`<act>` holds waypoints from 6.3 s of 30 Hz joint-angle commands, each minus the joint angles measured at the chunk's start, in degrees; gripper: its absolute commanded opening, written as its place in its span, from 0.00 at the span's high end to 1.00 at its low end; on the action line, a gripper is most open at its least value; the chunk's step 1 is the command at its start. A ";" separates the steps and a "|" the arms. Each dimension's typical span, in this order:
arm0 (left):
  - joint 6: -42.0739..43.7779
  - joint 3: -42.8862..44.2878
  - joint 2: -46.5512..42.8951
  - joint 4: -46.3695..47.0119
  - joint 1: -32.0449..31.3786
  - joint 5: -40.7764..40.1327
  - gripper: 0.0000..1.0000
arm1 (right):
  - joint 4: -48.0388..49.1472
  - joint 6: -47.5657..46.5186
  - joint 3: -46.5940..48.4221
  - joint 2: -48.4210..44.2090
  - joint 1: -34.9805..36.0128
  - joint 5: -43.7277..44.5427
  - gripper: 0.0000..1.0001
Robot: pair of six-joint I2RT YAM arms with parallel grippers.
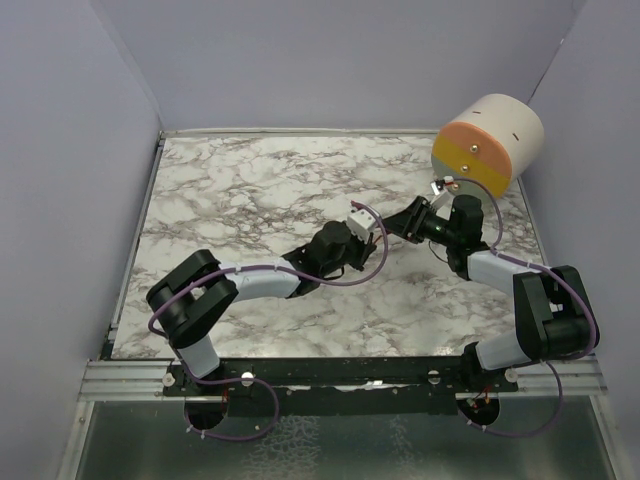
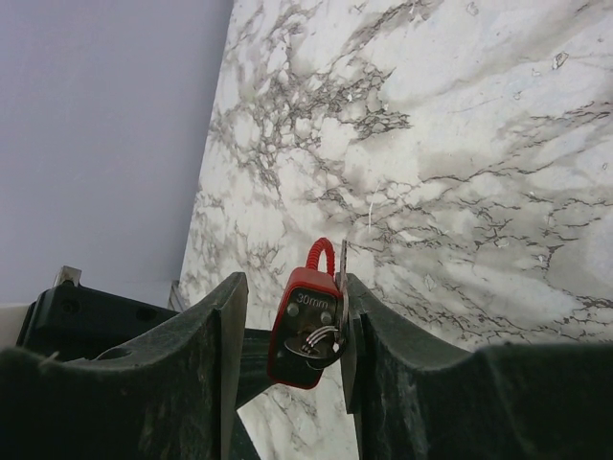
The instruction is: Unlock with the key
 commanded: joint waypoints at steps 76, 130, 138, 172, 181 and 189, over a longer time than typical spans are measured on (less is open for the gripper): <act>26.93 1.39 5.43 11.54 3.91 18.24 0.01 | -9.73 -10.49 2.93 -5.06 -1.54 -7.64 0.99; 26.07 -0.93 3.91 14.83 3.11 6.83 0.58 | -14.15 -12.63 3.20 -6.94 -1.56 -7.32 0.99; 26.15 -1.48 3.40 14.75 3.13 5.83 0.52 | -14.31 -12.71 3.37 -6.94 -1.55 -7.25 0.99; 25.38 -3.08 2.85 14.65 3.26 3.41 1.00 | -14.99 -13.20 3.80 -7.14 -1.72 -6.84 0.99; 25.28 -3.09 2.74 14.59 3.26 3.53 0.97 | -15.08 -13.09 3.81 -7.13 -1.81 -6.67 0.99; 25.61 -4.72 1.83 14.33 3.30 3.68 0.44 | -14.70 -12.10 4.96 -6.17 -2.60 -6.62 0.99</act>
